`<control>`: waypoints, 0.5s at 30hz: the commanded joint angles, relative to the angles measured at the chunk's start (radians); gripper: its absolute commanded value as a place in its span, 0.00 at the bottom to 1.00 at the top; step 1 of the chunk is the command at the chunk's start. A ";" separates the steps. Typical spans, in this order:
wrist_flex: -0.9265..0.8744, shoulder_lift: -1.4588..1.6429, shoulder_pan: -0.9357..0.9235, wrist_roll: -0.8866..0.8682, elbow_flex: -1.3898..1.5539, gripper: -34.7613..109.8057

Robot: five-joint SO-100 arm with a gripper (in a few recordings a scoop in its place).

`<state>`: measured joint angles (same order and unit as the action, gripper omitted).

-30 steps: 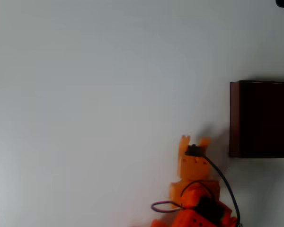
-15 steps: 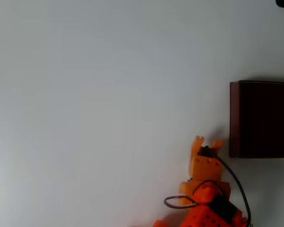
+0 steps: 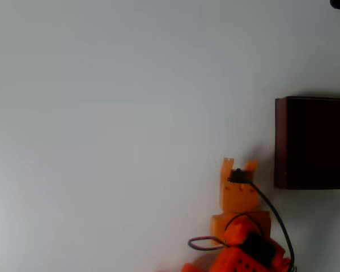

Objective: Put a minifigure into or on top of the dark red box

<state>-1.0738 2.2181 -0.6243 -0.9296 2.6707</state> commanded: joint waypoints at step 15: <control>0.037 0.064 -0.018 0.129 0.032 0.41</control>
<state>-1.0216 2.2688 -0.6335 -0.7946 2.7029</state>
